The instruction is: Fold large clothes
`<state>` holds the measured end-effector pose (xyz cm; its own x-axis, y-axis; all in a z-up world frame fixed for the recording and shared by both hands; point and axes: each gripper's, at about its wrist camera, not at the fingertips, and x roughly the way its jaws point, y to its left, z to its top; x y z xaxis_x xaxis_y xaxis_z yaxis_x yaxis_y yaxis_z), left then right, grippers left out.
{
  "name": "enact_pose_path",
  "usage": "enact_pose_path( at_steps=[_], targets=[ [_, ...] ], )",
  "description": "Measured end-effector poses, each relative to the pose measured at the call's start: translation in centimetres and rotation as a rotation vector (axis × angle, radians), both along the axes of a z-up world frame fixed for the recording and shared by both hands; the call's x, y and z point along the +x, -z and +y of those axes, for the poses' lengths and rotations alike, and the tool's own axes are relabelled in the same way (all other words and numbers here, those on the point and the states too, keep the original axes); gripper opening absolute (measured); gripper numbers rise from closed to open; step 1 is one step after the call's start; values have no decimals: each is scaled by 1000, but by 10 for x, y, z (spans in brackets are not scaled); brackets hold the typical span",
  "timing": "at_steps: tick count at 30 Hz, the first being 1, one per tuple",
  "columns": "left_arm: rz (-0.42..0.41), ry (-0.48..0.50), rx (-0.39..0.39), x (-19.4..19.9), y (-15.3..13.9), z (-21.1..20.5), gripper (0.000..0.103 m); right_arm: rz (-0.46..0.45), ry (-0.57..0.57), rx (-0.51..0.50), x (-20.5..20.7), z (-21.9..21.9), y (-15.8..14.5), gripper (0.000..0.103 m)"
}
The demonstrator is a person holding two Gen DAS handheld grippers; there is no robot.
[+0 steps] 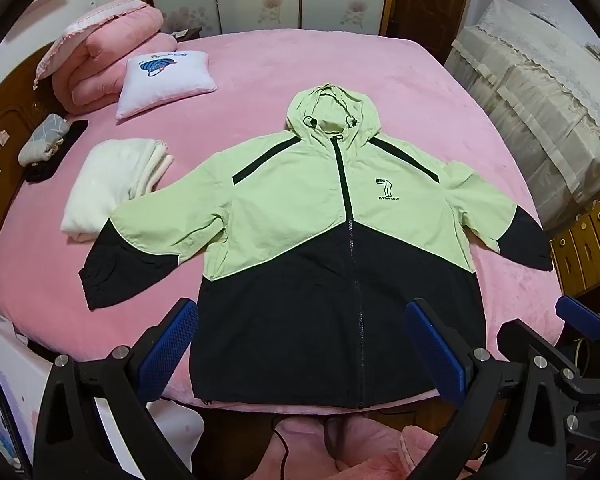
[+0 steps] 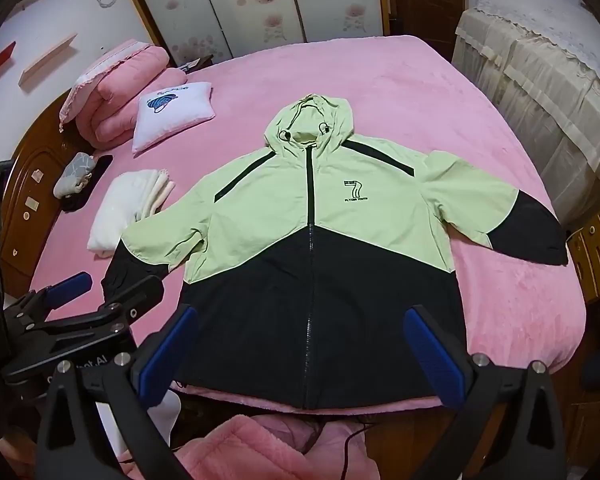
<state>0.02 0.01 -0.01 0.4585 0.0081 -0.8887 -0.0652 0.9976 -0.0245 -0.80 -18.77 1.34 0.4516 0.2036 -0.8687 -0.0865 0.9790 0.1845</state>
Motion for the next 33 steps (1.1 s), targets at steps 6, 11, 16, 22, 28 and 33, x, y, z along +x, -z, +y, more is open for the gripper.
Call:
enact_pose_path(
  at_steps=[6, 11, 16, 22, 28, 33],
  targets=[
    [-6, 1, 9, 4, -3, -4, 102, 2, 1, -8, 0, 3, 0, 103],
    [-28, 11, 42, -2, -2, -15, 102, 0, 9, -14, -2, -7, 0, 103],
    [-32, 20, 39, -6, -7, -8, 102, 4, 17, -22, 0, -9, 0, 103],
    [-24, 28, 61, -8, -9, -11, 102, 2, 33, -32, -3, -6, -2, 103],
    [-25, 38, 61, -5, -9, -10, 102, 1, 42, -35, -2, -8, -3, 103],
    [-19, 37, 69, -6, -8, -10, 102, 7, 44, -39, 0, -10, -2, 103]
  ],
)
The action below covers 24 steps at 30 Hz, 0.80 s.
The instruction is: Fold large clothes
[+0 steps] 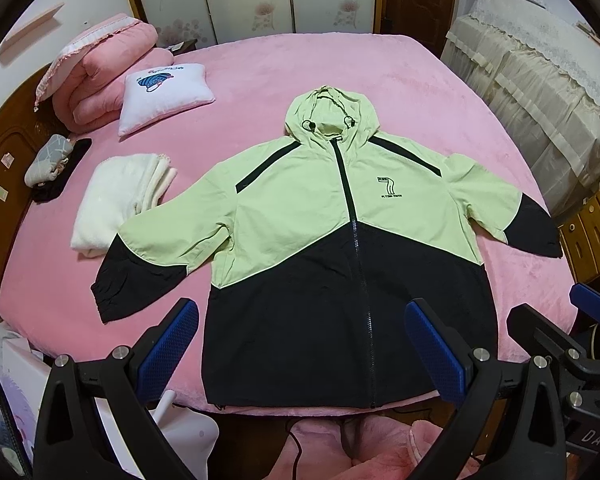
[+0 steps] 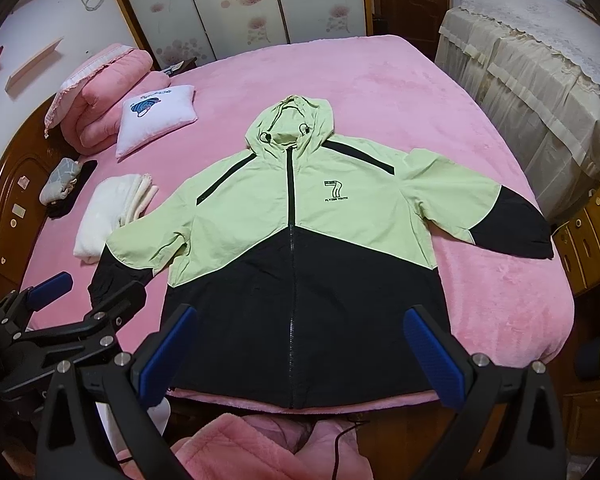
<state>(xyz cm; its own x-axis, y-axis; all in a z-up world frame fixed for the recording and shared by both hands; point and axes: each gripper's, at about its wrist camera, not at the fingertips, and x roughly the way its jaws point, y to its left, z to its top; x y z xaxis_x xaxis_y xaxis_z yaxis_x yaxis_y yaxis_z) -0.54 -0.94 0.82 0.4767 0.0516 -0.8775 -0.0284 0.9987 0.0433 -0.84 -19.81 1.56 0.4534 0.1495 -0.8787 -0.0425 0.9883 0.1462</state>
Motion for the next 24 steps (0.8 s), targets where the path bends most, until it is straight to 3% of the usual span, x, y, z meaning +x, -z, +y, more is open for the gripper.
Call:
enact_pose_path(
  at_steps=[24],
  targets=[
    [65, -26, -13, 8, 14, -6, 102, 68, -21, 4, 8, -5, 14, 103]
  ],
)
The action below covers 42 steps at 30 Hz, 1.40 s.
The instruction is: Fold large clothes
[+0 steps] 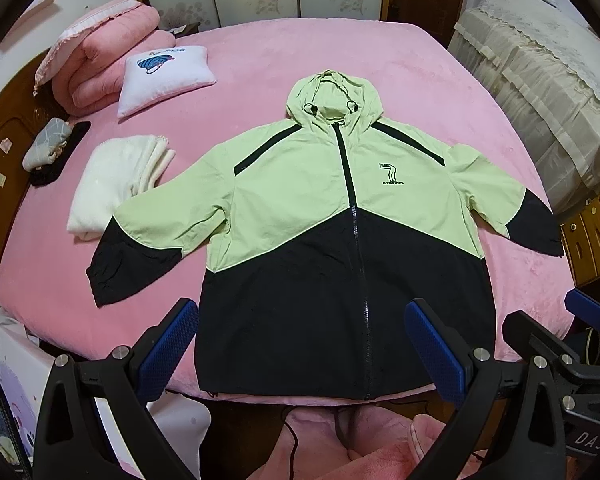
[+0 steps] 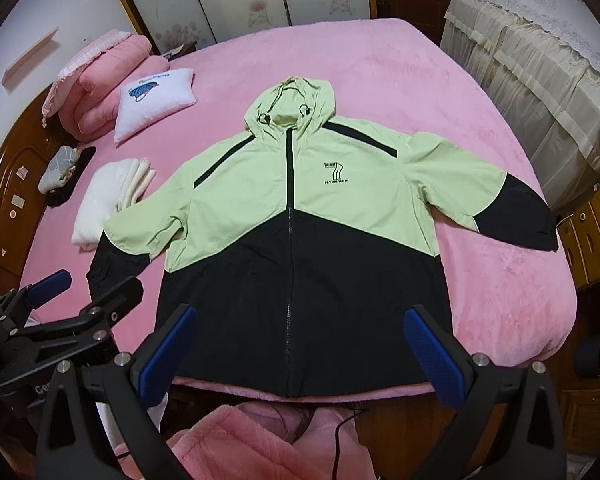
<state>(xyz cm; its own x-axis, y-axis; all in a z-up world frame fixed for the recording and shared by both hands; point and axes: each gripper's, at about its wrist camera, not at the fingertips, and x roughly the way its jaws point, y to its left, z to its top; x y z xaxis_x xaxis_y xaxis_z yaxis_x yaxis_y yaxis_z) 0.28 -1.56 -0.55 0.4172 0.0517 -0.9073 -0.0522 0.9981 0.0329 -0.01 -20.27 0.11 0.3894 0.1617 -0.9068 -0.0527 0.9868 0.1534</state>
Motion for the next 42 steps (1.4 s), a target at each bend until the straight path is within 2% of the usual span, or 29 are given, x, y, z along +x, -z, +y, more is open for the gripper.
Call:
enact_pose_path(
  at_steps=[15, 19, 24, 27, 30, 32, 35, 40, 42],
  targets=[
    [41, -51, -41, 3, 15, -13, 102, 42, -29, 14, 9, -20, 12, 103],
    [58, -98, -17, 2, 26, -19, 102, 48, -43, 14, 12, -29, 17, 102],
    [10, -134, 36, -9, 36, -26, 102, 33, -80, -20, 17, -36, 28, 102],
    [46, -144, -12, -15, 47, -26, 102, -9, -142, -68, 17, -33, 35, 102],
    [90, -163, -31, -22, 59, -20, 102, 19, -203, -51, 22, -27, 49, 102],
    [125, -192, -40, -29, 67, -11, 102, 30, -217, -32, 27, -24, 57, 102],
    [175, -260, -77, -40, 80, 11, 102, -5, -271, -75, 27, -9, 70, 102],
    [277, -389, -194, -60, 111, 58, 102, 56, -359, -69, 32, 23, 94, 102],
    [318, -426, -256, -64, 127, 78, 102, 48, -382, -72, 34, 38, 103, 102]
  ],
)
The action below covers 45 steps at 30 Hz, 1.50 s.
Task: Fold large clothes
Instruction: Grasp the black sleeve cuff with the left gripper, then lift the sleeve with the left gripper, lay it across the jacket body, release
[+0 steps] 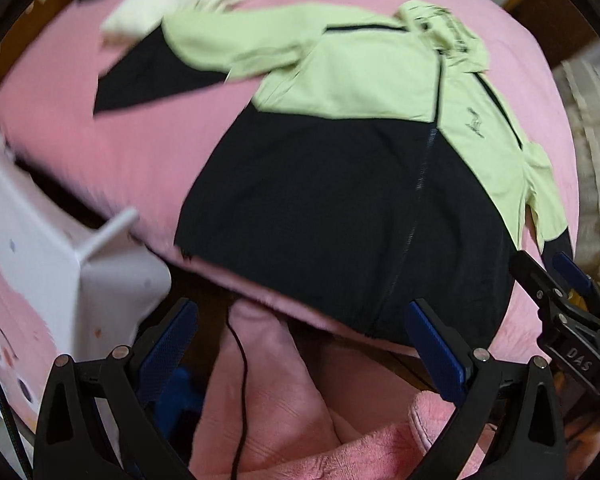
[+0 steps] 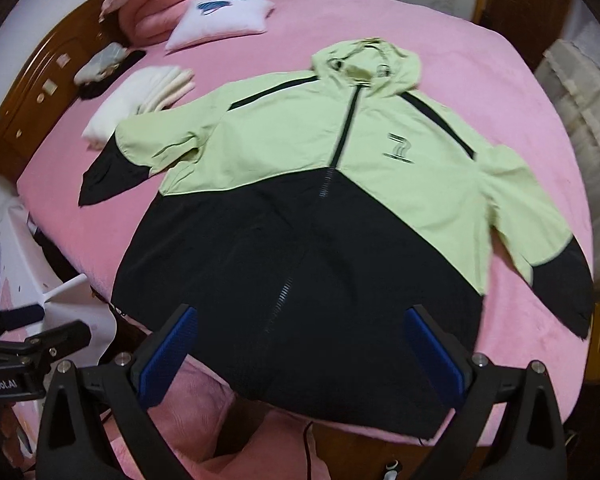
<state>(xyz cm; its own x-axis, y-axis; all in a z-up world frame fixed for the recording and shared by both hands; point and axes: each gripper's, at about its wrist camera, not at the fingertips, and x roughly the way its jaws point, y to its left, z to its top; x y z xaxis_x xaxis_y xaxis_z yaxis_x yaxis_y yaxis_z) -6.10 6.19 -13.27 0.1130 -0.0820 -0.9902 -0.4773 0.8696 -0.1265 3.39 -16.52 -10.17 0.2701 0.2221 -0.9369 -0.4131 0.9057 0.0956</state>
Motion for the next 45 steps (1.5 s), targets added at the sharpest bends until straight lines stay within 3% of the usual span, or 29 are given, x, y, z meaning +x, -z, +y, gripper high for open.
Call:
enact_pose_path(
  at_steps=[3, 11, 16, 20, 26, 32, 34, 35, 37, 41, 45],
  targets=[
    [36, -57, -91, 3, 24, 34, 102, -12, -30, -41, 4, 24, 16, 102],
    [53, -146, -188, 40, 73, 134, 102, 38, -21, -150, 20, 91, 54, 102],
    [26, -307, -262, 58, 109, 216, 102, 85, 91, -166, 26, 116, 63, 102],
    [67, -495, -215, 61, 143, 279, 100, 142, 153, -180, 29, 137, 79, 102],
    [-57, -803, -230, 51, 188, 360, 90, 209, 134, -163, 17, 173, 98, 102],
    [-232, -948, -230, 59, 220, 401, 60, 271, 128, -131, 8, 183, 111, 102],
    [-266, -971, -208, 64, 224, 409, 40, 276, 146, -114, 8, 181, 113, 102],
    [-269, -971, -205, 68, 225, 412, 34, 281, 159, -97, 9, 179, 114, 102],
    [-307, -949, -201, 75, 227, 417, 9, 296, 183, -69, 10, 172, 118, 102],
    [-442, -877, -172, 85, 205, 415, 6, 326, 216, -46, 14, 159, 127, 102],
    [-549, -738, -104, 108, 149, 390, 6, 272, 268, 3, 17, 135, 118, 102]
  ],
)
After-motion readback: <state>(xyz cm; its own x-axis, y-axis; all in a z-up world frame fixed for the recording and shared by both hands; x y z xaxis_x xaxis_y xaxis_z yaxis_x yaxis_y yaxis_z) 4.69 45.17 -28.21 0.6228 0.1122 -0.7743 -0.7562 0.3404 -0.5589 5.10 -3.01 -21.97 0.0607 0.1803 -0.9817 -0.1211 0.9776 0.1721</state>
